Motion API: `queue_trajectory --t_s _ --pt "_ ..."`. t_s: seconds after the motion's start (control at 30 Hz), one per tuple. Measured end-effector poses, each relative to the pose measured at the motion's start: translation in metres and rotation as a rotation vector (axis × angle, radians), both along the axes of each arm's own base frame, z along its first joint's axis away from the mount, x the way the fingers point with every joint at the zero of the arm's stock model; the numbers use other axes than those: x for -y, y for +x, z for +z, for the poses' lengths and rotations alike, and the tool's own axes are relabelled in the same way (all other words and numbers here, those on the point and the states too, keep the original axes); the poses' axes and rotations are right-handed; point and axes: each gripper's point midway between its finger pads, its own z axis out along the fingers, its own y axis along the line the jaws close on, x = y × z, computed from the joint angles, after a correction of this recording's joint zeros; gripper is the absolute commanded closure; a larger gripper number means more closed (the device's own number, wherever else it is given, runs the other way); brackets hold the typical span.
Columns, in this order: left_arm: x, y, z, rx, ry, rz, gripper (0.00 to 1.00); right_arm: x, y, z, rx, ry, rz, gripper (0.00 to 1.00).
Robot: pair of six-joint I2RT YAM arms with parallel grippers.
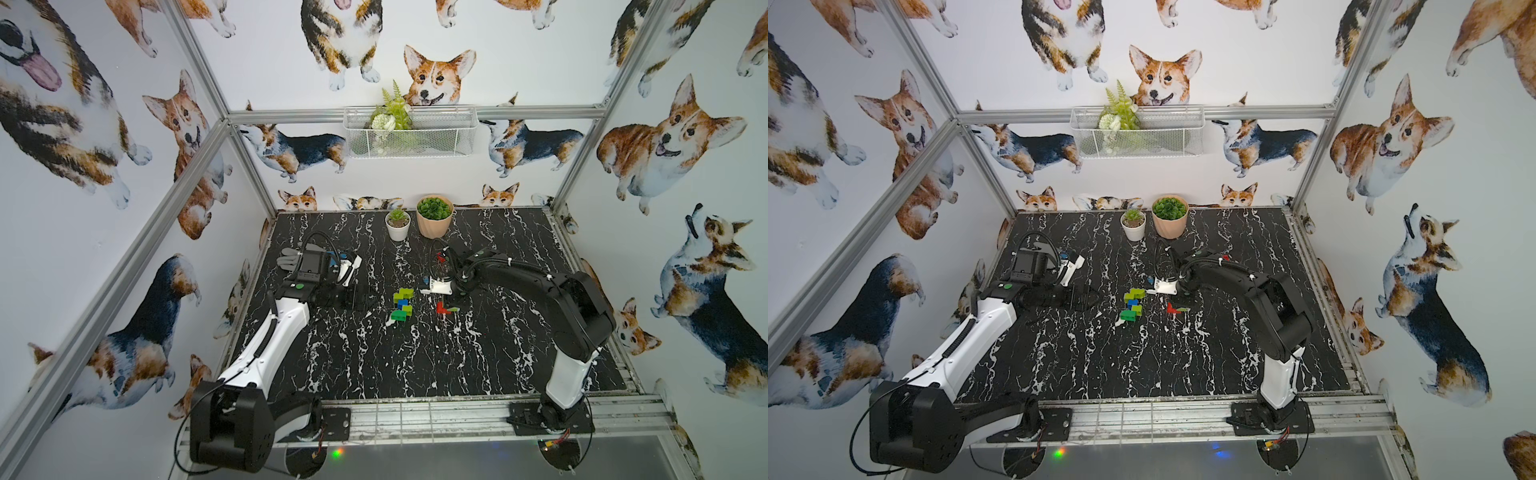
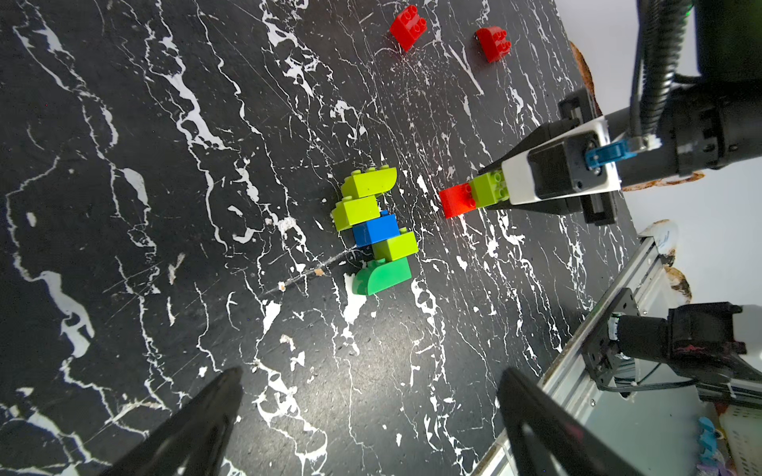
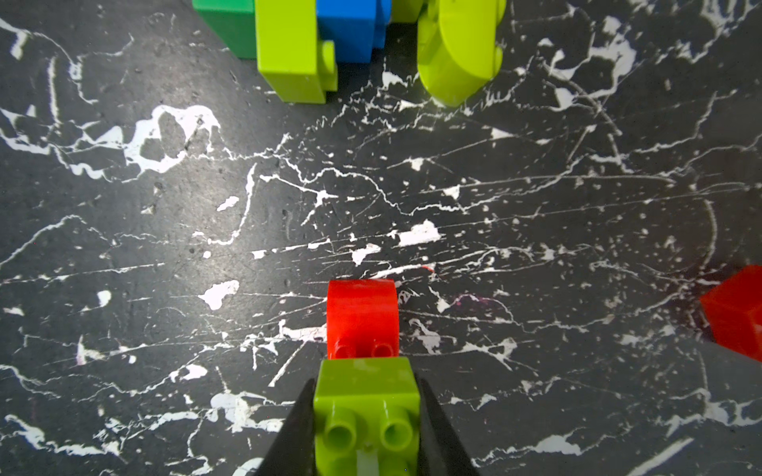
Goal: Assemble the letter s with lego
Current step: Assemble the lego brick with the lego brick.
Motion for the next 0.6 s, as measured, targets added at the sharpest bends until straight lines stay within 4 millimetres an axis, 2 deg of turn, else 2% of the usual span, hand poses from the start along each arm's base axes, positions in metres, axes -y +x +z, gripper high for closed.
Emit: queue_trajectory --t_s 0.37,0.6 --pt "0.000 0.001 0.001 0.001 -0.001 0.000 0.00 0.002 -0.011 0.003 -0.024 0.004 0.043 0.65" --pt "0.001 0.001 0.001 -0.001 -0.003 -0.002 0.00 0.002 -0.013 0.006 -0.026 0.007 0.052 0.44"
